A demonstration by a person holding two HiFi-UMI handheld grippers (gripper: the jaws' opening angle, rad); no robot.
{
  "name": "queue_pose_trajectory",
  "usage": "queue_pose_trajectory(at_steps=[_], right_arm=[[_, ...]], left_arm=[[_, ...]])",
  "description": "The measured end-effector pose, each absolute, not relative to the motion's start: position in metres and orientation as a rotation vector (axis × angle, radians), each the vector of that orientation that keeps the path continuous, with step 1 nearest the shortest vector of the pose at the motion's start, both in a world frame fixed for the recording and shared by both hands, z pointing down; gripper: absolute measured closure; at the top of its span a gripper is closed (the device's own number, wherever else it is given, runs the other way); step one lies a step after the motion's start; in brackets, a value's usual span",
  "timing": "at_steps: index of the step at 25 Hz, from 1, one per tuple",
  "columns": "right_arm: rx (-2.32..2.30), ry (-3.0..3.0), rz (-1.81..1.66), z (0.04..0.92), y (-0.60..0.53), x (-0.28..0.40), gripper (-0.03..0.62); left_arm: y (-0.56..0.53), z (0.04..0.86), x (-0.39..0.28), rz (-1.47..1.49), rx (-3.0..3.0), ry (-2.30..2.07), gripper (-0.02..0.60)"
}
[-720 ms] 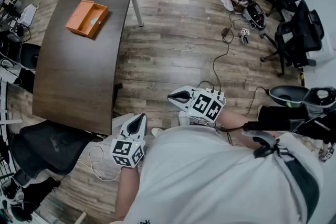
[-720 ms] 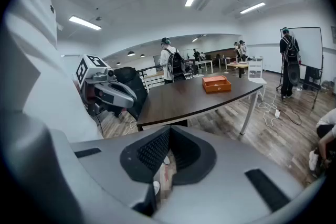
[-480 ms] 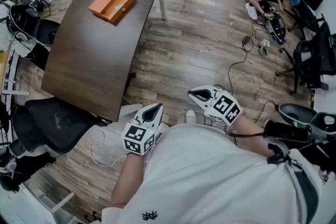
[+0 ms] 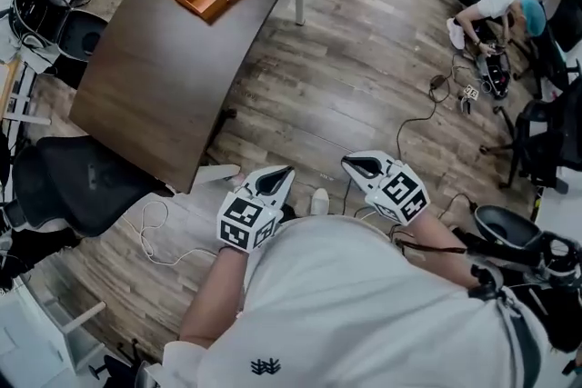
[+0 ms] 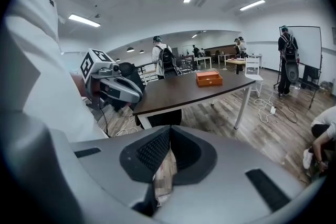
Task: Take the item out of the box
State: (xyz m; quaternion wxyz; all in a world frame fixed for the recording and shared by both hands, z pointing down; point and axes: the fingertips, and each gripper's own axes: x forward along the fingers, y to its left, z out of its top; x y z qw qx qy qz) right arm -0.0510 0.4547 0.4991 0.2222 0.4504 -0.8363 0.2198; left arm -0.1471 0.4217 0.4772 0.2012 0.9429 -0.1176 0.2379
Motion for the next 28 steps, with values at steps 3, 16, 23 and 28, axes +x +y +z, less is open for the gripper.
queue_pose_trajectory(at_steps=[3,16,23,28], right_arm=[[1.25,-2.298,0.619,0.508,0.451,-0.037,0.591],[1.453,-2.176,0.689,0.507,0.34,0.039,0.571],[1.511,-2.079,0.696,0.497,0.238,0.067,0.528],[1.484,-2.099,0.683,0.504,0.171,0.056,0.525]], left_arm=[[0.42,0.482,-0.135,0.683,2.622,-0.333,0.571],[0.293,0.491,-0.054,0.659,2.661,-0.134,0.549],[0.174,0.48,-0.021,0.611,2.7,-0.053,0.532],[0.098,0.494,-0.033,0.615,2.689,-0.147,0.526]])
